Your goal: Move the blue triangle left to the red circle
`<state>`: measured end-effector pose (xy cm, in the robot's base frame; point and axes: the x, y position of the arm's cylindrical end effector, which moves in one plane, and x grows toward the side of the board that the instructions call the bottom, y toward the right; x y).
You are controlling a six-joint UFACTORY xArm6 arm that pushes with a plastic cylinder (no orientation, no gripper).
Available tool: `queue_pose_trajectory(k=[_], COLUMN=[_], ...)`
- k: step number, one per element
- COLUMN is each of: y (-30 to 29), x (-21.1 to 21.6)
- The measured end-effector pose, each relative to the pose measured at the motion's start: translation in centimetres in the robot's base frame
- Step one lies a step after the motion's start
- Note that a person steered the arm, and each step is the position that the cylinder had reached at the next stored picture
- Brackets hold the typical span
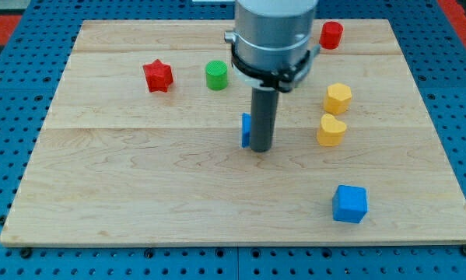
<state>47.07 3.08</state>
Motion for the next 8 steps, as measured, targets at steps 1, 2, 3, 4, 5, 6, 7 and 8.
queue_pose_trajectory(k=[1,2,3,4,5,6,7,8], y=[-2.2,-4.1,-4.5,-4.6,-4.6,-8.6,-11.5,-10.5], x=[-2.9,-5.9,-8.3,-8.5,-8.5,-8.8,-9.1,-9.1])
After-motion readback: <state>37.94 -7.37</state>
